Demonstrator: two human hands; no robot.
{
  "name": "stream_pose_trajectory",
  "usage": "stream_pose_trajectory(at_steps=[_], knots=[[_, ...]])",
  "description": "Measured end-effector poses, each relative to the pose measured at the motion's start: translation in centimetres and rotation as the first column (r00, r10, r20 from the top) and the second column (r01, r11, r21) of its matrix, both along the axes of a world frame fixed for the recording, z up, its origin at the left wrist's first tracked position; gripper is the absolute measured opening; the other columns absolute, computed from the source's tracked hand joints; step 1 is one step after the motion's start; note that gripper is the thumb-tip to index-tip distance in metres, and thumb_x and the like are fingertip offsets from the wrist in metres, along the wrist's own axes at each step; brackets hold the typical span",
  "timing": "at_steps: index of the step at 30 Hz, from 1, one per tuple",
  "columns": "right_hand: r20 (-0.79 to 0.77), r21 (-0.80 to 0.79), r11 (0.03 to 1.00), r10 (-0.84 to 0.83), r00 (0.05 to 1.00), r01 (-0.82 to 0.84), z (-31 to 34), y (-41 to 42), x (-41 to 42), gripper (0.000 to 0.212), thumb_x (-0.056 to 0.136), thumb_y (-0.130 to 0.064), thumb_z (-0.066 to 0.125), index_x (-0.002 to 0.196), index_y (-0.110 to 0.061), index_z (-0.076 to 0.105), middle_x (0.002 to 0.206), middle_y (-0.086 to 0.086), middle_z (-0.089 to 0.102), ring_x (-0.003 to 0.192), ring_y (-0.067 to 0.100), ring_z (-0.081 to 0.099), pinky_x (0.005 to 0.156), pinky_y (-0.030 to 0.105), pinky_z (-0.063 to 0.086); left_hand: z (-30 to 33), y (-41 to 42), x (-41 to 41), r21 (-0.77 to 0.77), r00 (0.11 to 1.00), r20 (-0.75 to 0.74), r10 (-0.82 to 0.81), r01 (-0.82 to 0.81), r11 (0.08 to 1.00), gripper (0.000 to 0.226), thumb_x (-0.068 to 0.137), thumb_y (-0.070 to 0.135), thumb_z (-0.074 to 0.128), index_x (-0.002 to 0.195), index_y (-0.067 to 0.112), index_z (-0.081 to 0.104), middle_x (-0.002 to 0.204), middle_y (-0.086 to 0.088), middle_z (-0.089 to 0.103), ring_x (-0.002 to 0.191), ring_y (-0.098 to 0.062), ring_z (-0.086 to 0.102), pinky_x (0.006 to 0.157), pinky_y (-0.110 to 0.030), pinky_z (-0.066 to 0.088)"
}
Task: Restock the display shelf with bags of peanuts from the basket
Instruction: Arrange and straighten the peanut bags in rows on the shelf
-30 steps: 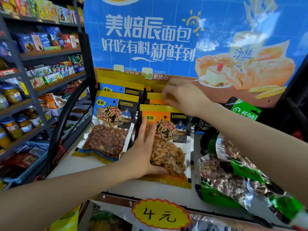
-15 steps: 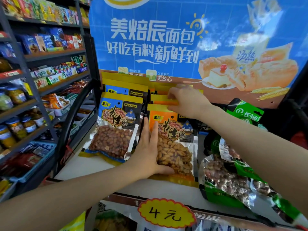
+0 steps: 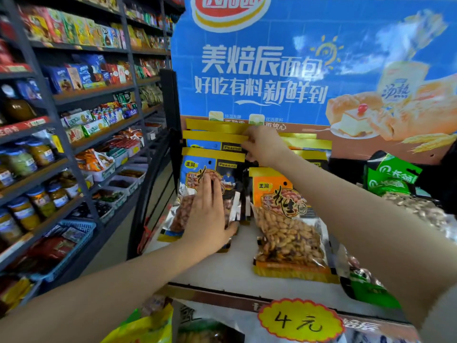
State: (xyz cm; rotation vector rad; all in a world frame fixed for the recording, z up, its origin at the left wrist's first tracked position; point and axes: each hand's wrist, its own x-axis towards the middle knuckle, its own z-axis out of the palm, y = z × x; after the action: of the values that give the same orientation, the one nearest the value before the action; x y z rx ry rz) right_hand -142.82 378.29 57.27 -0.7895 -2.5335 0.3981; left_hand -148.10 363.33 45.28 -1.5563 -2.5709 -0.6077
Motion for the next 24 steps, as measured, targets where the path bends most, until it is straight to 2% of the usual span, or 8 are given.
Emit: stream_pose_trajectory(at_steps=[2,4,6,8,11,14,20,24], knots=[[-0.121,-0.067,0.998,0.012,0.993,-0.020,0.4,0.2,1.3,0.024,0.091,-0.007,0.050,0.114,-0.003,0.055,0.095,0.014,0.068,0.079,0.026,0.067,0.074,0.031,0.054,-0.1,0.2,0.1,0.027,1.000,-0.013,-0.004,0.004,1.000,0.099,0.088,0.045,0.051,0.143,0.005,-0.021,0.151,-0.016,-0.029,0.141,-0.031,-0.021,0.112,-0.034,-0.011],[-0.138,0.073,0.997,0.011,0.990,-0.001,0.7,1.0,3.5,0.016,0.088,-0.006,0.054,0.102,-0.004,0.062,0.093,0.012,0.068,0.078,0.023,0.063,0.070,0.027,0.047,0.1,0.2,0.2,0.078,0.997,-0.028,-0.076,0.078,0.994,0.092,0.091,0.042,0.048,0.144,0.007,-0.018,0.151,-0.013,-0.030,0.141,-0.026,-0.023,0.113,-0.033,-0.010],[0.006,0.189,0.981,0.048,0.999,-0.048,0.4,1.6,5.9,0.013,0.087,-0.009,0.056,0.094,-0.005,0.066,0.094,0.012,0.070,0.084,0.025,0.062,0.071,0.029,0.044,0.6,0.0,0.6,0.148,0.967,-0.043,-0.252,0.256,0.955,0.079,0.094,0.038,0.044,0.147,0.010,-0.009,0.152,-0.003,-0.027,0.139,-0.014,-0.023,0.113,-0.029,-0.007],[0.193,0.212,0.971,0.071,0.979,-0.113,-0.4,1.5,7.3,0.017,0.089,-0.017,0.056,0.099,-0.008,0.067,0.101,0.011,0.071,0.094,0.029,0.062,0.081,0.035,0.048,1.1,-0.1,1.3,0.202,0.914,0.043,-0.404,0.388,0.899,0.073,0.095,0.035,0.042,0.148,0.014,-0.004,0.154,0.006,-0.021,0.139,-0.005,-0.017,0.116,-0.025,0.000],[0.348,0.239,0.963,0.032,0.937,-0.122,-1.6,1.2,8.0,0.025,0.091,-0.025,0.054,0.112,-0.012,0.060,0.112,0.012,0.067,0.102,0.032,0.060,0.086,0.045,0.049,1.1,0.1,2.8,0.151,0.829,0.333,-0.450,0.424,0.893,0.095,0.087,0.044,0.055,0.146,0.019,-0.015,0.153,0.013,-0.022,0.142,-0.004,-0.012,0.111,-0.019,-0.001],[0.348,0.269,0.963,-0.082,0.934,-0.016,-1.8,1.7,8.6,0.022,0.091,-0.024,0.054,0.108,-0.012,0.059,0.105,0.014,0.065,0.098,0.033,0.059,0.078,0.042,0.051,0.1,0.5,4.2,0.047,0.779,0.441,-0.446,0.476,0.878,0.122,0.072,0.048,0.071,0.143,0.018,-0.023,0.153,0.007,-0.026,0.142,-0.009,-0.013,0.113,-0.023,0.000],[0.243,0.196,0.979,-0.104,0.964,0.057,-1.9,2.1,9.1,0.015,0.090,-0.017,0.053,0.100,-0.008,0.059,0.086,0.010,0.058,0.084,0.030,0.056,0.070,0.036,0.045,-0.8,1.2,4.0,0.062,0.827,0.301,-0.475,0.480,0.875,0.123,0.075,0.040,0.072,0.135,0.022,-0.035,0.149,0.005,-0.034,0.143,-0.013,-0.013,0.111,-0.020,0.007],[0.173,0.235,0.971,-0.084,0.981,0.042,-2.0,1.1,9.3,0.029,0.091,-0.021,0.055,0.116,-0.008,0.057,0.113,0.015,0.063,0.102,0.032,0.058,0.082,0.039,0.048,-0.8,0.2,3.4,0.033,0.844,0.127,-0.521,0.521,0.853,0.112,0.080,0.035,0.068,0.133,0.035,-0.031,0.141,0.005,-0.045,0.144,-0.020,0.002,0.107,-0.030,0.034]])
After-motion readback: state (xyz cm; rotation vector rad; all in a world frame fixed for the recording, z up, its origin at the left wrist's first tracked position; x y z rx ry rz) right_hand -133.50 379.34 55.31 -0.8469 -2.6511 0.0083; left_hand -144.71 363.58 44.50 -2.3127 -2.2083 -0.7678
